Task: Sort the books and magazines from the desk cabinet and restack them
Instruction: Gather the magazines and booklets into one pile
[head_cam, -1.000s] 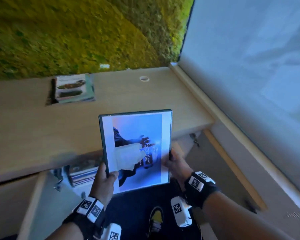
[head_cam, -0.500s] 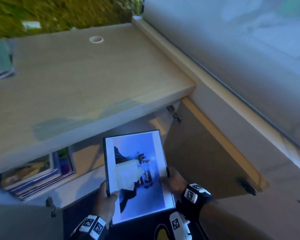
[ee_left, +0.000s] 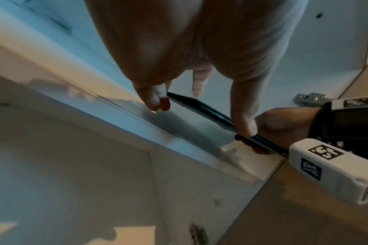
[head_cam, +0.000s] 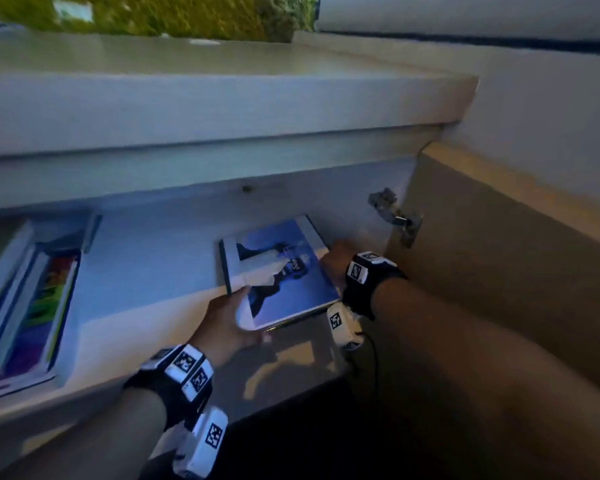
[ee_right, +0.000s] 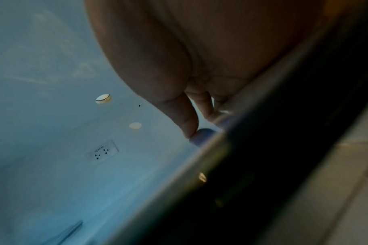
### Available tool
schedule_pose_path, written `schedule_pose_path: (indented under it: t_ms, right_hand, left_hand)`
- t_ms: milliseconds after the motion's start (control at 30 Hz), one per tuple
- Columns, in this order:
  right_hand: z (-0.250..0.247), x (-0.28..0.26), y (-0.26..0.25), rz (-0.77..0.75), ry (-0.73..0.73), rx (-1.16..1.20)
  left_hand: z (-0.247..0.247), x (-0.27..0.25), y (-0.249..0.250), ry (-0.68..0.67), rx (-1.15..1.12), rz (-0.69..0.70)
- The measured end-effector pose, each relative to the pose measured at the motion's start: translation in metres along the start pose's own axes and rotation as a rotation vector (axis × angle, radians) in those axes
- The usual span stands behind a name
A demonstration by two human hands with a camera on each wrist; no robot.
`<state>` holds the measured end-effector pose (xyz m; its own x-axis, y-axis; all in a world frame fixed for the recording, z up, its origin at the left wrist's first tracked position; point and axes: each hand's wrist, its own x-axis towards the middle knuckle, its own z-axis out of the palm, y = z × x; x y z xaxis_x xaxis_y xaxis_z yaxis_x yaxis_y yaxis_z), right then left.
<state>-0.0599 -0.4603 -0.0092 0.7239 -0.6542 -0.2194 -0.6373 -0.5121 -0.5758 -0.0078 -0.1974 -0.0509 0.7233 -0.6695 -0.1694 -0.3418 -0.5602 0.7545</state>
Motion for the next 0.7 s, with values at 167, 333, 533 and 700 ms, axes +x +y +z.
schedule_pose_path:
  t_ms: [167,333,533,700]
  right_hand:
    - [0.006,0.034,0.003,-0.065,-0.044,-0.055]
    - [0.015,0.033,0.008,-0.174,-0.133,-0.151]
    - [0.036,0.033,0.03,-0.222,-0.204,-0.444]
    - [0.043,0.032,0.035,-0.242,-0.133,-0.462]
  left_hand:
    - [0.019,0.032,-0.013,0.055,0.17,-0.03]
    - [0.029,0.048,-0.007,0.143,0.242,-0.068]
    - [0.039,0.058,0.001,0.157,0.256,-0.089]
    - [0.045,0.06,-0.001,0.154,0.258,-0.058]
